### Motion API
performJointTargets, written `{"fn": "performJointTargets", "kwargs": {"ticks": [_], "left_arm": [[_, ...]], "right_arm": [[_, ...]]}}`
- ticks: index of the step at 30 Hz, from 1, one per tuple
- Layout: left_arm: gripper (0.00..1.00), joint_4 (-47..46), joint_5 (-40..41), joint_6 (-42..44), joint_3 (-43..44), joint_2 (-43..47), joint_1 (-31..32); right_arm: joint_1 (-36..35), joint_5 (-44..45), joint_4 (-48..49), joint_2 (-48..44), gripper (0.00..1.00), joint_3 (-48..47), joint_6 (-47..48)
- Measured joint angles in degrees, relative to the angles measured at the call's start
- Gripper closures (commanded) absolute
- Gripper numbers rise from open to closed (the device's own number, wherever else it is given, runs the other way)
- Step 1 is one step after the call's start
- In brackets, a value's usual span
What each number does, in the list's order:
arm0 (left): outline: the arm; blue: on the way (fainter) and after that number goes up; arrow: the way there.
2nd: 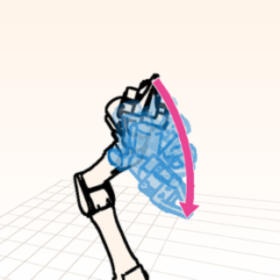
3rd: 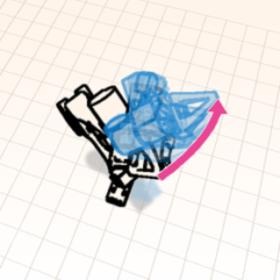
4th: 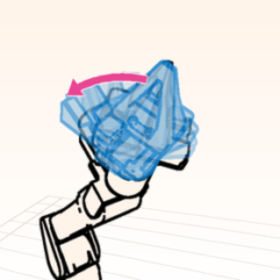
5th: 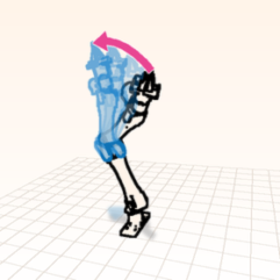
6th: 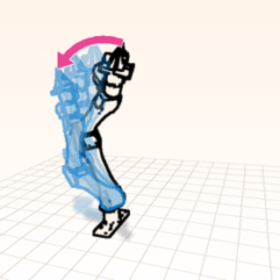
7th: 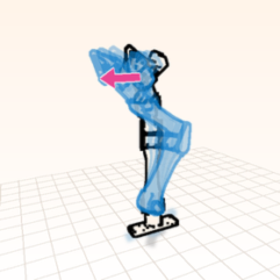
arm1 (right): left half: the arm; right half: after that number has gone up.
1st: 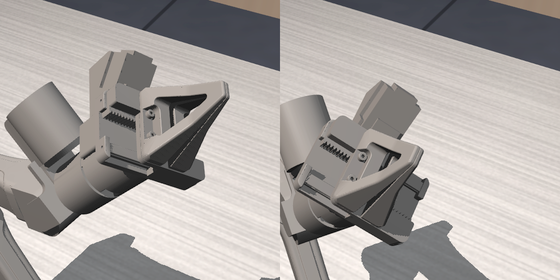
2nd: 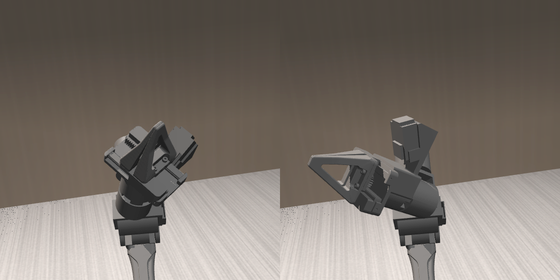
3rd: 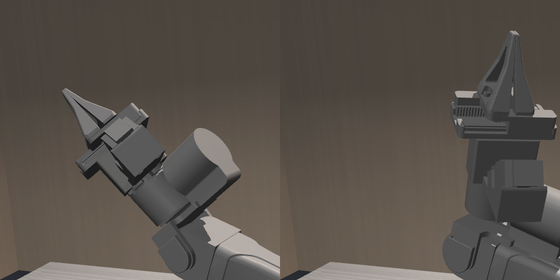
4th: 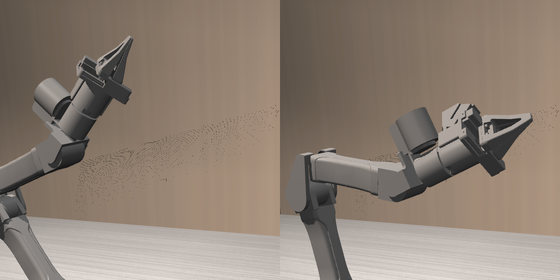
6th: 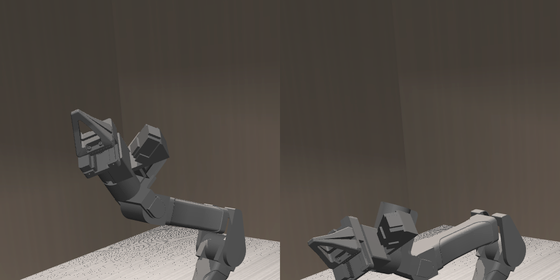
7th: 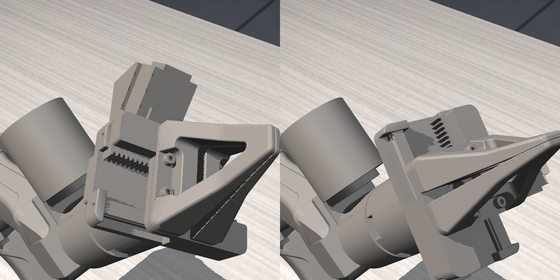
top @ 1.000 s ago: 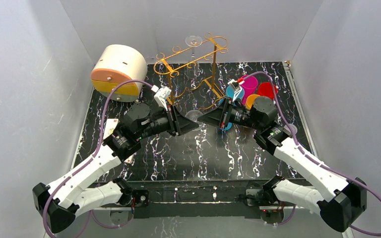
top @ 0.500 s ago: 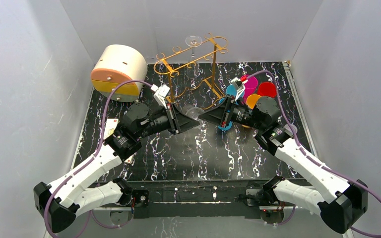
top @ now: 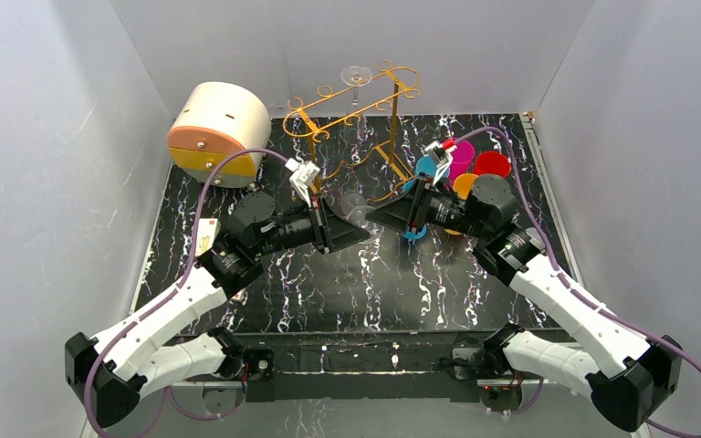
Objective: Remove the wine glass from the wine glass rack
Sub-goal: Place the wine glass at the center of the board.
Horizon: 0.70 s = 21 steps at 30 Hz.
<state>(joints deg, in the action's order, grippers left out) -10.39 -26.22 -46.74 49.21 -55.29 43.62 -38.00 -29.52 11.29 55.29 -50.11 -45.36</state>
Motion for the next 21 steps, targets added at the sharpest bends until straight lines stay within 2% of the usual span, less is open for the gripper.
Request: {"fn": "performJointTargets", "kwargs": {"ticks": [6,9,15,19,21], "left_arm": [[1.00,-0.3,-4.3,4.0,-1.2,-0.3,0.0],[1.00,0.2,-6.0,7.4,-2.0,-0.4,-0.1],[1.00,2.1,-10.3,13.8,-4.8,-0.3,0.0],[1.00,3.5,-11.9,16.2,-6.3,-0.3,0.0],[1.00,3.6,-12.1,17.2,-6.9,0.0,0.0]], "right_arm": [[0.0,0.9,-5.2,1.3,0.33,-1.8,1.4],[-0.4,3.4,-7.4,0.7,0.21,-1.7,1.4],[-0.2,17.3,-14.7,-1.0,0.17,-1.6,-0.1],[-0.2,21.2,-18.5,0.2,0.16,-1.6,-0.3],[-0.1,22.6,-20.2,1.1,0.12,-1.7,0.0]]}}
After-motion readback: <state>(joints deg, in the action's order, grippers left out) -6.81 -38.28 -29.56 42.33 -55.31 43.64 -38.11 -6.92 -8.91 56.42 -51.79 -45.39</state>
